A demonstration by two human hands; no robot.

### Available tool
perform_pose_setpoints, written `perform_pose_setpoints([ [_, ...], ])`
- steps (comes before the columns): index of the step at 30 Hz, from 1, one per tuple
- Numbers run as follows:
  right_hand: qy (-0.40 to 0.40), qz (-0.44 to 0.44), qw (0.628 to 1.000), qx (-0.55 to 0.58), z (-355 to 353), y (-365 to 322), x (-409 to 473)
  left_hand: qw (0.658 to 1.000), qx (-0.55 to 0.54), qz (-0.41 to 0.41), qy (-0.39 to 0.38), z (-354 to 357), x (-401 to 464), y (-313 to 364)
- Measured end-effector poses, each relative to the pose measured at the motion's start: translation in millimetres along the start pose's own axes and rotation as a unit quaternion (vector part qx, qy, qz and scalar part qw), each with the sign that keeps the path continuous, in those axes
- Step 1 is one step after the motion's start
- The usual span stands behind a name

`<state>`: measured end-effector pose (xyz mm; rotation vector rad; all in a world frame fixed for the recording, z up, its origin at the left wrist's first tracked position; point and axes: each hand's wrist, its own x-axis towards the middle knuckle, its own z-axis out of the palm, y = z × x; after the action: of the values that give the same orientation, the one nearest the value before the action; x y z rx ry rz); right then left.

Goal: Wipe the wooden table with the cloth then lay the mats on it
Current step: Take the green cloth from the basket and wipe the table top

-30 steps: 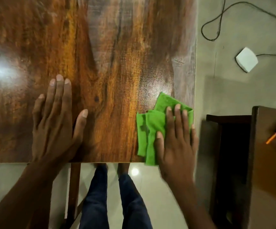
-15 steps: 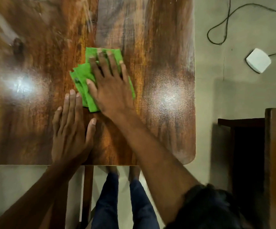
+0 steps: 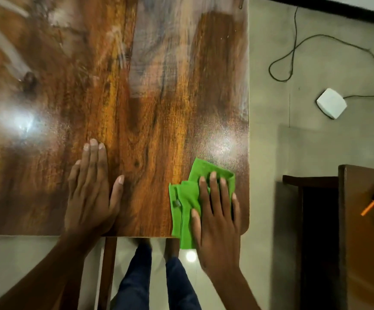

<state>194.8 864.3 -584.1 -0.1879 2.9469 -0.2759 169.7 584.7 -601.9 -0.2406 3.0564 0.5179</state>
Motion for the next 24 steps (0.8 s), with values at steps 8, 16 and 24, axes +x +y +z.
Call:
perform_pose_setpoints([
  [8,0.01,-0.004,1.0,-0.025,-11.6,4.1,78.0,1.0,0.005,0.004,0.006,3.1,0.0,-1.7],
  [16,0.021,-0.092,0.996,0.009,-3.7,-113.5,230.5,1.0,0.025,-0.004,-0.005,2.6,-0.5,2.8],
  [24,-0.009,-0.227,0.974,0.005,7.8,-204.7,262.0,0.998,0.057,-0.011,-0.029,1.3,3.0,-4.3],
])
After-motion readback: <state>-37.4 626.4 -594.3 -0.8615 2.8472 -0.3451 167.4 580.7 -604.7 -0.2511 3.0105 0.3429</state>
